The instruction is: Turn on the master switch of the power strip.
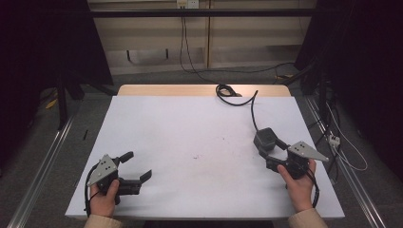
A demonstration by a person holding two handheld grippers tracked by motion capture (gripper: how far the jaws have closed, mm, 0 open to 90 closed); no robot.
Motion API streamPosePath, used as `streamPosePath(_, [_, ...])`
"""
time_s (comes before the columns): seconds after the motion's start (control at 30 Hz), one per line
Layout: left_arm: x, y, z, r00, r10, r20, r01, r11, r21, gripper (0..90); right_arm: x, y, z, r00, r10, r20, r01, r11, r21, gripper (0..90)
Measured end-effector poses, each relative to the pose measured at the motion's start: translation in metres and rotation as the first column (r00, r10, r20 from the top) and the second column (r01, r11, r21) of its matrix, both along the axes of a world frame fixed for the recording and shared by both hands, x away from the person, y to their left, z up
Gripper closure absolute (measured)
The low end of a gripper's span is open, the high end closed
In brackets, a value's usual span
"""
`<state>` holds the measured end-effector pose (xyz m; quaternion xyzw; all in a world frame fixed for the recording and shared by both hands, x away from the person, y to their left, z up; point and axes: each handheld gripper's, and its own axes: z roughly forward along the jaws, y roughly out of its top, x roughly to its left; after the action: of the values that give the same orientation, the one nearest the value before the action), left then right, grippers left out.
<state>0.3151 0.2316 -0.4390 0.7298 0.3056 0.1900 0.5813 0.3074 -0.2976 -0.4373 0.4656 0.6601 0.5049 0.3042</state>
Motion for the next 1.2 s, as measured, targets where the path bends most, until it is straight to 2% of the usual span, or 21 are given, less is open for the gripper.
streamPosePath(0.23, [0.0,-0.001,0.0,1.0,0.002,0.0,-0.001,0.9998,-0.018,3.1,0.003,-0.001,0.002,1.0,-0.007,0.001,0.007,1.0,-0.002,27.6])
streamPosePath(0.37, [0.001,0.0,0.0,1.0,-0.003,0.003,0.003,1.0,-0.003,3.1,0.005,-0.002,0.002,0.9999,-0.01,-0.002,0.01,0.9999,0.0,28.6])
streamPosePath(0.67, [0.001,0.0,-0.001,1.0,-0.005,0.003,0.005,1.0,-0.007,3.1,0.008,-0.005,0.004,0.9996,-0.028,-0.009,0.028,0.9996,-0.004,34.5])
streamPosePath(0.77, [0.001,-0.001,-0.001,1.0,-0.006,0.002,0.006,0.9999,-0.009,3.1,0.01,-0.008,0.006,0.9992,-0.037,-0.016,0.037,0.9993,-0.008,40.8])
streamPosePath(1.2, [0.001,-0.001,-0.002,1.0,-0.008,0.0,0.008,0.9999,-0.01,3.1,0.016,-0.01,0.007,0.9985,-0.046,-0.028,0.046,0.9987,-0.022,52.2])
